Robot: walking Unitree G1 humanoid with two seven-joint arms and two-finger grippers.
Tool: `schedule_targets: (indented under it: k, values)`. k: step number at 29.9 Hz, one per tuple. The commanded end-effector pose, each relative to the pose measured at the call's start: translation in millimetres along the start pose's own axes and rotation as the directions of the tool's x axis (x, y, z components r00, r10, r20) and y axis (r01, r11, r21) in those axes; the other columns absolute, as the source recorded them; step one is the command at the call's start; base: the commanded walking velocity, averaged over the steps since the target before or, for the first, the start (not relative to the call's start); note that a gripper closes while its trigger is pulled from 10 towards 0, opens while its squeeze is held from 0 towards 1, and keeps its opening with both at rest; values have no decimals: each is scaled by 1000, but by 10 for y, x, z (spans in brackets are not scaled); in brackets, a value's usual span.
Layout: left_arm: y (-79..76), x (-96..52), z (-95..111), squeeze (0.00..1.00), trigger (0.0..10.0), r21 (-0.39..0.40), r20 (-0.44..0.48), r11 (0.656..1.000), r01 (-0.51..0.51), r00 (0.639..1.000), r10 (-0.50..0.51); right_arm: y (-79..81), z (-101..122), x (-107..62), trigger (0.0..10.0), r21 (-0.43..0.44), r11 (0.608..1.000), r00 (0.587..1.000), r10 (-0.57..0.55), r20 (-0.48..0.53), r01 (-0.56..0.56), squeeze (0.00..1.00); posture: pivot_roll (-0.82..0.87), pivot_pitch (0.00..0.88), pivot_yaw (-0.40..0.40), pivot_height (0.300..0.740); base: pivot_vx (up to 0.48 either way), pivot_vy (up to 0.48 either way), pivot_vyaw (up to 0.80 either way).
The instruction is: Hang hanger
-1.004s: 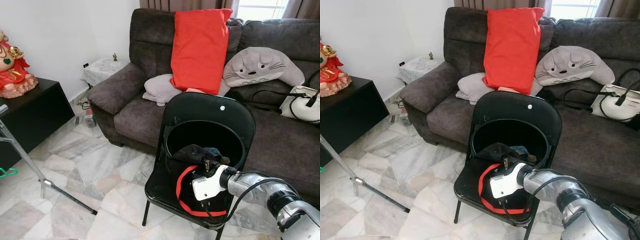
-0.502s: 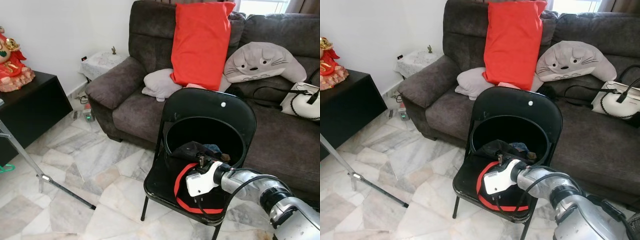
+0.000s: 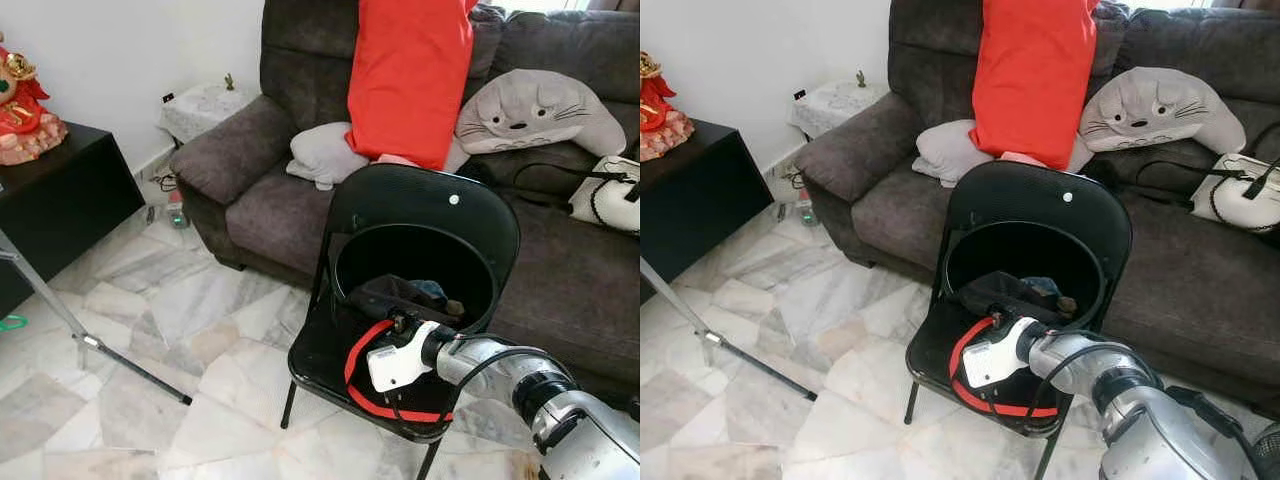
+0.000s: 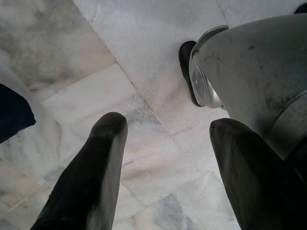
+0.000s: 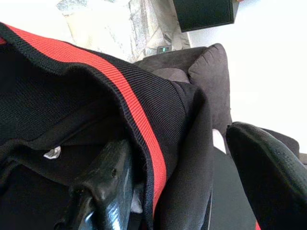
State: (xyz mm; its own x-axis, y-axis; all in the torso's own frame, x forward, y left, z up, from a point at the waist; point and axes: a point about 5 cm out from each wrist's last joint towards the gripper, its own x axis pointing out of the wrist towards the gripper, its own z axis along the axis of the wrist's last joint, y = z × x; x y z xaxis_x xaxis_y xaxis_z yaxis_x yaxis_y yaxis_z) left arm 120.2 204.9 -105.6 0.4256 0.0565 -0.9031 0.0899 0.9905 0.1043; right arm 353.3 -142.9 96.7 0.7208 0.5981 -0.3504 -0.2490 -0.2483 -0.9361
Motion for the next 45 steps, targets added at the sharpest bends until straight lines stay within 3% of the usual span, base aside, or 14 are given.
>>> schedule_targets:
  k: [1, 13, 20, 22, 26, 28, 29, 30, 31, 34, 35, 39, 44, 45]
  values:
    - [5, -13, -80, 0, 10000, -17, -24, 1000, -4, 1000, 4, -52, -29, 0, 0, -26, 1000, 1000, 5, -3, -5, 0, 114, 145, 44, 740, 0, 0, 0]
    - [-19, -8, -64, 0, 10000, -17, -22, 1000, 4, 1000, -5, -73, -110, -19, 0, 2, 1000, 997, -11, -70, 11, 0, 107, 130, 39, 740, 0, 0, 0]
    - [-21, -5, -52, 0, 10000, -15, -19, 1000, 6, 1000, -6, -204, -172, -15, 0, 119, 985, 985, -104, -138, 121, 0, 89, 102, 45, 740, 0, 0, 0]
    - [-18, -3, -40, 0, 10000, -6, -18, 1000, 11, 1000, -11, -259, -238, -38, 0, 216, 955, 965, -159, -206, 203, 0, 71, 80, 55, 740, 0, 0, 0]
    - [-7, -3, -30, 0, 10000, 1, -16, 1000, 11, 1000, -11, -308, -329, -77, 0, 273, 919, 935, -202, -291, 284, 0, 61, 65, 64, 740, 0, 0, 0]
    - [3, -2, -21, 0, 10000, 11, -15, 1000, 12, 1000, -12, -412, -399, -107, 0, 337, 860, 898, -262, -354, 384, 0, 44, 48, 76, 740, 0, 0, 0]
    - [16, -1, -10, 0, 10000, 21, -12, 1000, 12, 1000, -12, -523, -474, -150, 0, 409, 766, 846, -321, -426, 496, 0, 30, 33, 88, 740, 0, 0, 0]
    - [16, -1, -10, 0, 10000, 21, -12, 1000, 12, 1000, -12, -523, -474, -150, 0, 409, 766, 846, -321, -426, 496, 0, 30, 33, 88, 740, 0, 0, 0]
    - [24, -1, -1, 0, 10000, 30, -11, 999, 13, 1000, -12, -594, -524, -191, 0, 427, 707, 807, -359, -469, 563, 0, 22, 22, 96, 740, 0, 0, 0]
    - [35, -1, 10, 0, 10000, 40, -7, 999, 14, 1000, -14, -682, -551, -243, 0, 450, 612, 748, -416, -516, 651, 0, 14, 7, 105, 740, 0, 0, 0]
    - [45, -1, 16, 0, 10000, 42, -5, 999, 12, 1000, -12, -721, -543, -292, 0, 470, 520, 696, -445, -564, 713, 0, 7, 0, 113, 740, 0, 0, 0]
    - [58, 0, 31, 0, 10000, 50, -2, 999, 11, 1000, -11, -726, -433, -340, 0, 473, 484, 674, -468, -571, 736, 0, -8, 0, 126, 740, 0, 0, 0]
    - [77, 2, 56, 0, 10000, 67, 2, 998, 10, 1000, -10, -508, -109, -429, 0, 523, 467, 699, -412, -584, 713, 0, -23, 0, 133, 740, 0, 0, 0]
    - [86, 3, 68, 0, 10000, 69, 4, 998, 8, 1000, -8, -317, 30, -473, 0, 616, 360, 713, -330, -619, 701, 0, -29, 0, 137, 740, 0, 0, 0]
